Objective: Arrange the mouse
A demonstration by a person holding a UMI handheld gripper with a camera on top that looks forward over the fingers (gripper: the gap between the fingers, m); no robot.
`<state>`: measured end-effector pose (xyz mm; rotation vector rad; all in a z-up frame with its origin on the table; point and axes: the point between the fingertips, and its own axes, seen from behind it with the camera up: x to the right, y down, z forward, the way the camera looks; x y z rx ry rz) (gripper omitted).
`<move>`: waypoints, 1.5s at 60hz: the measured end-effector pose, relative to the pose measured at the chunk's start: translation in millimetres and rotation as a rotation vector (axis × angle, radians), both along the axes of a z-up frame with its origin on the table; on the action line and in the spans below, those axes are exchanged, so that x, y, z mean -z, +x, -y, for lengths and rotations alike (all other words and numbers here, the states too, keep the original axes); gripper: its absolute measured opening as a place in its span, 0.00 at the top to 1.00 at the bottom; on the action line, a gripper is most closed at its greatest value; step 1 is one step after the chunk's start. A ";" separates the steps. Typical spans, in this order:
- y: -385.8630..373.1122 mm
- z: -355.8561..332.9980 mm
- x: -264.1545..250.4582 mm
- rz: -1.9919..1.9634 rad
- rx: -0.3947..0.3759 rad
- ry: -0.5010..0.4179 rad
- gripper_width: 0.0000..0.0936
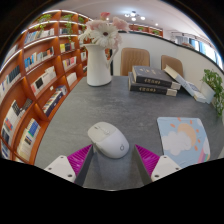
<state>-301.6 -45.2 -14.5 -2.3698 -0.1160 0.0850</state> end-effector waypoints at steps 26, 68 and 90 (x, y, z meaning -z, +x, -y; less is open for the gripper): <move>20.9 -78.1 0.8 0.040 0.154 -0.044 0.21; 13.5 -91.7 -71.5 0.027 0.017 -0.033 0.61; 168.9 -121.3 -308.7 0.069 0.080 0.368 0.61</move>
